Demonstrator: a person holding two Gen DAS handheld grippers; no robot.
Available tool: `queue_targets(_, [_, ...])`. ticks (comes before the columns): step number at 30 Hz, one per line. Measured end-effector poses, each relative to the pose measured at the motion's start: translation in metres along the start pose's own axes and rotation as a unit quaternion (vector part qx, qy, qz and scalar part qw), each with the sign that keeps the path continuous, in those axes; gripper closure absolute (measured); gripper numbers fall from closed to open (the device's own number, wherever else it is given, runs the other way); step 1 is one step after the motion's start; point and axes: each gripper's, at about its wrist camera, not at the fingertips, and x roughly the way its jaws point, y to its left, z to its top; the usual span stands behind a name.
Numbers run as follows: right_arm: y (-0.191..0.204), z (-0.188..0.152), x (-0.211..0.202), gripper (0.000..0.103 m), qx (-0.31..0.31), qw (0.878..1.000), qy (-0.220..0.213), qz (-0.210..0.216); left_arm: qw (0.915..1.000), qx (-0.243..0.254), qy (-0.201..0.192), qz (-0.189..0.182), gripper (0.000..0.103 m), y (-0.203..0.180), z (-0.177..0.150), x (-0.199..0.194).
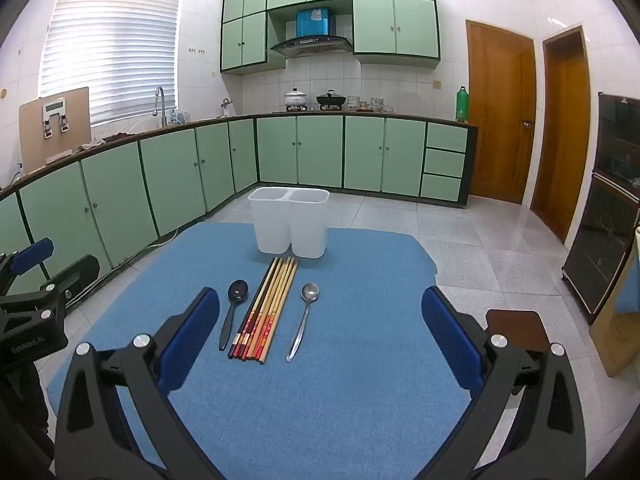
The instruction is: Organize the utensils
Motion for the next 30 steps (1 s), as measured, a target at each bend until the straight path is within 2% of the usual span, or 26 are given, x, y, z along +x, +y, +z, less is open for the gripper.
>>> queue_targets(8, [0.000, 0.000, 0.001, 0.005, 0.001, 1.000, -0.001, -0.001, 1.0000, -0.002, -0.003, 0.002, 0.006, 0.000, -0.004, -0.002])
queue_targets(18, [0.000, 0.000, 0.001, 0.005, 0.002, 1.000, -0.001, 0.000, 1.0000, -0.003, 0.005, -0.002, 0.006, 0.007, 0.008, -0.004])
queue_targets(19, [0.000, 0.000, 0.001, 0.005, 0.002, 1.000, -0.001, 0.000, 1.0000, -0.003, 0.000, 0.001, 0.006, 0.008, -0.001, -0.003])
queue_targets(30, [0.000, 0.000, 0.001, 0.005, 0.002, 1.000, -0.001, 0.000, 1.0000, -0.004, 0.003, 0.004, 0.006, 0.008, 0.001, -0.001])
